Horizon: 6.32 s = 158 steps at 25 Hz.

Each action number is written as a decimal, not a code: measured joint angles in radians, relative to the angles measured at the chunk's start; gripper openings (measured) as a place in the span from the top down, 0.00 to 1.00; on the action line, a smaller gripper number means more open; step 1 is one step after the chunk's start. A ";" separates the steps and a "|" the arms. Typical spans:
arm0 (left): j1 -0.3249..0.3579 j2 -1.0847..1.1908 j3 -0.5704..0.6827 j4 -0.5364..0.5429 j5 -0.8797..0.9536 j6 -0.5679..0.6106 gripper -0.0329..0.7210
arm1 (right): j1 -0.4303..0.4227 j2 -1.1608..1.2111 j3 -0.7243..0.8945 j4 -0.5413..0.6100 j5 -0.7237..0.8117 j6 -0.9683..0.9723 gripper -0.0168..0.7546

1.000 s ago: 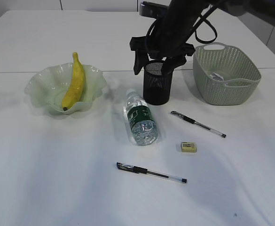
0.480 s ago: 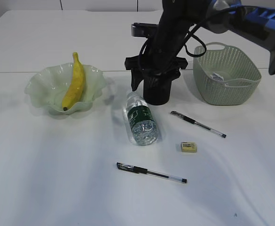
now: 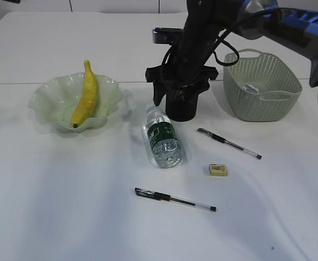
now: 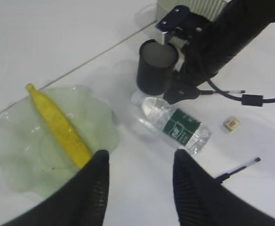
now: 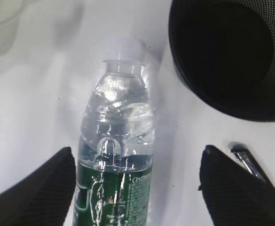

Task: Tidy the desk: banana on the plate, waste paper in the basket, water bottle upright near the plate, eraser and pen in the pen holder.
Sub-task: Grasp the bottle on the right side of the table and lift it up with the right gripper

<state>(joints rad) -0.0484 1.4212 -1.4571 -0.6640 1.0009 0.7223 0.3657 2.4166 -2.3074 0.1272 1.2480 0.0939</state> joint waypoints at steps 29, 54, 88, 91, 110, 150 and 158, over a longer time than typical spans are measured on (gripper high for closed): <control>0.000 0.000 0.000 0.288 0.089 -0.447 0.54 | 0.074 0.058 0.000 -0.069 -0.002 0.011 0.21; 0.000 0.000 0.000 0.296 0.103 -0.470 0.53 | 0.074 0.147 -0.144 -0.093 -0.002 0.014 0.21; 0.000 0.000 0.000 0.296 0.114 -0.470 0.53 | 0.078 0.202 -0.152 -0.094 -0.002 0.014 0.21; 0.000 0.000 0.000 0.296 0.116 -0.470 0.53 | 0.078 0.202 -0.152 -0.094 -0.002 0.014 0.21; 0.000 0.000 0.000 0.296 0.135 -0.472 0.53 | 0.078 0.202 -0.152 -0.095 -0.002 0.014 0.26; 0.000 0.000 0.000 0.298 0.142 -0.472 0.53 | 0.078 0.202 -0.152 -0.087 -0.003 0.014 0.48; 0.000 0.000 0.000 0.300 0.146 -0.472 0.53 | 0.078 0.198 -0.152 -0.071 -0.006 0.014 0.48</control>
<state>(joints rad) -0.0484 1.4212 -1.4571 -0.3636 1.1469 0.2499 0.4436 2.6143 -2.4598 0.0564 1.2425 0.1083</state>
